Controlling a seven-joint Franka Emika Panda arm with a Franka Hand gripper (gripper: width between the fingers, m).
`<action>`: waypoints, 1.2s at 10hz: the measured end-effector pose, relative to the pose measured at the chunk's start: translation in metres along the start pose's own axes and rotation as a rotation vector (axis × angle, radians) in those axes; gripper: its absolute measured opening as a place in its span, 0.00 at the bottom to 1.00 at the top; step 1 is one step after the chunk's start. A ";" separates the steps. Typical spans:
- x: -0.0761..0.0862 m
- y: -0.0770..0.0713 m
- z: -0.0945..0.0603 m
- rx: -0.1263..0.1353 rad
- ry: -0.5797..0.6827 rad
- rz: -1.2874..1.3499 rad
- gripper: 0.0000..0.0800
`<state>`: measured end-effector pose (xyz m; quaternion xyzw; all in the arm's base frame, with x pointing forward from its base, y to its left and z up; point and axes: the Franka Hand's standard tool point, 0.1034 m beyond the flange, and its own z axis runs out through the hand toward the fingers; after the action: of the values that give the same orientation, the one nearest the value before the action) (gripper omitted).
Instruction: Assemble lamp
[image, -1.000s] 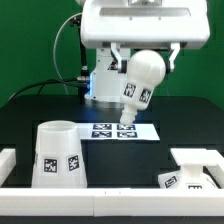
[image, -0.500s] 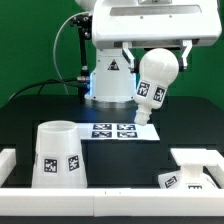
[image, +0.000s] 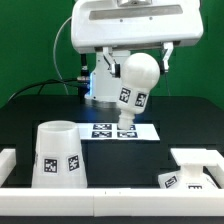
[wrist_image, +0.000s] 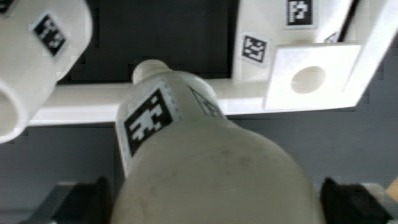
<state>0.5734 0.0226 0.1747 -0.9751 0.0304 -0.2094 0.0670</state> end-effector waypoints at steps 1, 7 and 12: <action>0.005 -0.025 0.004 0.030 0.002 0.059 0.71; 0.018 -0.067 0.003 0.079 -0.037 0.113 0.71; 0.022 -0.059 0.015 0.138 -0.063 0.171 0.71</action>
Offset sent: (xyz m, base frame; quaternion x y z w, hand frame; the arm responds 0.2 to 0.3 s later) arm 0.0000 0.0000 0.0000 0.0000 0.0000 0.0000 1.0000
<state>0.6010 0.0808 0.1786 -0.9680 0.0970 -0.1739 0.1526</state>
